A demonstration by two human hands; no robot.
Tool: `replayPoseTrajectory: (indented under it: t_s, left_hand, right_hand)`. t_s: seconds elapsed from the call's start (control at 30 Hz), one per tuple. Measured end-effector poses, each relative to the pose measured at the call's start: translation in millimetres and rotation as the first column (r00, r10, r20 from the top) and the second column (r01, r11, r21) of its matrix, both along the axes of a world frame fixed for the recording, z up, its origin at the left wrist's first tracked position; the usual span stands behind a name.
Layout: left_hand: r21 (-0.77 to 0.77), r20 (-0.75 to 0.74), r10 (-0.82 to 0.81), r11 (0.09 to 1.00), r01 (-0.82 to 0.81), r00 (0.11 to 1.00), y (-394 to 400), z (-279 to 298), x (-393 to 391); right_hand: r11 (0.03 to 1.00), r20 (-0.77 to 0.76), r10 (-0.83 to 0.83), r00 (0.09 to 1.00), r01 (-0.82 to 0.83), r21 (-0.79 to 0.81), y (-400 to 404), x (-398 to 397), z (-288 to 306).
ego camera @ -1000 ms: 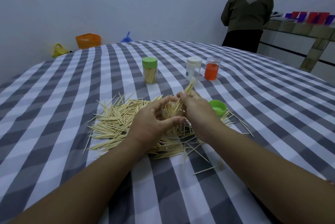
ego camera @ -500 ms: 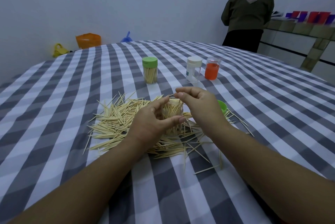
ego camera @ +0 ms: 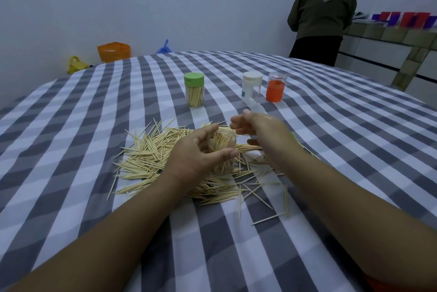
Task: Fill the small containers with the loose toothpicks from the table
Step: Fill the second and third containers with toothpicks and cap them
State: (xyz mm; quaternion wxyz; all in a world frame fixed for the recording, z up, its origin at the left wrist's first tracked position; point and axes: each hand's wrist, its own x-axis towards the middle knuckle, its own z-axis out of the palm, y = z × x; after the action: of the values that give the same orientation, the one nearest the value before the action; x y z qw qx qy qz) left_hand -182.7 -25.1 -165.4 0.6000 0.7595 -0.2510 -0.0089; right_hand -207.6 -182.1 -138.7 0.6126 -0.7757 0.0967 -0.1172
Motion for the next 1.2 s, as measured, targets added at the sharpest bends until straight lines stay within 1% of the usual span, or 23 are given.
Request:
replayPoseTrajectory:
  t_s: [0.03,0.07,0.1,0.13,0.17,0.2,0.27,0.33,0.4,0.5,0.53,0.57,0.67,0.7,0.83,0.9,0.93,1.0,1.07,1.1,1.13,1.2]
  left_hand:
    - [-0.006,-0.011,0.0,1.0,0.0,1.0,1,0,2]
    - [-0.011,-0.022,0.004,1.0,-0.004,1.0,2,0,3]
    - [-0.011,-0.029,0.01,1.0,-0.01,1.0,2,0,5]
    - [-0.008,-0.032,0.017,1.0,-0.017,0.999,3,-1,6]
    - [-0.01,-0.034,0.021,1.0,-0.021,0.999,3,-1,7]
    - [-0.017,-0.039,0.021,1.0,-0.022,0.999,4,-2,8]
    - [-0.027,-0.044,0.023,0.999,-0.024,0.999,4,-2,10]
    - [-0.017,-0.034,0.033,0.999,-0.034,0.999,4,-3,11]
    - [-0.004,-0.021,0.036,0.999,-0.036,0.999,4,-3,10]
    - [0.008,-0.009,0.039,0.999,-0.039,0.999,4,-3,9]
    - [0.015,-0.003,0.041,0.999,-0.041,0.999,4,-3,9]
    - [0.02,0.001,0.041,0.999,-0.041,0.999,4,-3,8]
    - [0.022,-0.003,0.042,0.999,-0.042,0.999,5,-3,8]
    - [0.019,-0.004,0.041,0.999,-0.041,0.999,5,-3,9]
    - [0.026,0.004,0.041,0.999,-0.041,0.999,4,-3,9]
    - [0.028,0.0,0.036,0.999,-0.036,0.999,4,-2,8]
    - [0.027,0.0,0.032,0.999,-0.032,0.999,4,-2,8]
    - [0.026,0.006,0.027,0.999,-0.027,1.0,5,-1,7]
    - [0.028,0.015,0.021,0.999,-0.022,1.0,5,-1,7]
    - [0.029,0.019,0.019,0.999,-0.019,1.0,4,-1,6]
    - [0.032,0.021,0.017,0.999,-0.017,1.0,4,0,6]
    - [0.032,0.013,0.01,0.999,-0.01,1.0,4,0,5]
  right_hand:
    - [0.995,-0.024,0.007,1.0,-0.01,-0.103,-6,1,-1]
    - [0.968,-0.061,0.042,0.997,-0.055,-0.243,-12,1,-2]
    - [0.915,-0.117,0.093,0.989,-0.131,-0.383,-18,0,-6]
    - [0.85,-0.189,0.136,0.973,-0.213,-0.483,-23,-2,-9]
    - [0.795,-0.265,0.165,0.95,-0.287,-0.535,-26,-3,-12]
    - [0.759,-0.32,0.19,0.928,-0.346,-0.551,-27,-4,-14]
    - [0.696,-0.36,0.227,0.905,-0.409,-0.589,-24,-1,-18]
    - [0.614,-0.327,0.211,0.921,-0.385,-0.689,-21,4,-22]
    - [0.532,-0.254,0.164,0.953,-0.303,-0.791,-18,7,-24]
    - [0.387,-0.198,0.121,0.973,-0.23,-0.893,-17,9,-28]
    - [0.351,-0.197,0.108,0.974,-0.223,-0.91,-17,10,-29]
    - [0.337,-0.198,0.098,0.975,-0.22,-0.916,-17,11,-30]
    - [0.376,-0.165,0.117,0.979,-0.198,-0.905,-15,8,-30]
    - [0.357,-0.157,0.128,0.979,-0.193,-0.914,-14,7,-31]
    - [0.148,-0.103,0.12,0.987,-0.12,-0.982,-8,3,-29]
    - [0.079,-0.124,0.078,0.989,-0.13,-0.988,-6,2,-25]
    - [0.065,-0.14,0.056,0.989,-0.144,-0.987,-6,1,-23]
    - [0.072,-0.148,0.017,0.989,-0.149,-0.986,-7,0,-21]
    - [0.135,-0.141,-0.031,0.99,-0.135,-0.982,-10,1,-19]
    - [0.194,-0.142,-0.062,0.988,-0.128,-0.973,-11,2,-17]
    - [0.273,-0.152,-0.087,0.985,-0.123,-0.954,-11,3,-14]
    - [0.472,-0.165,-0.092,0.982,-0.103,-0.875,-13,3,-8]
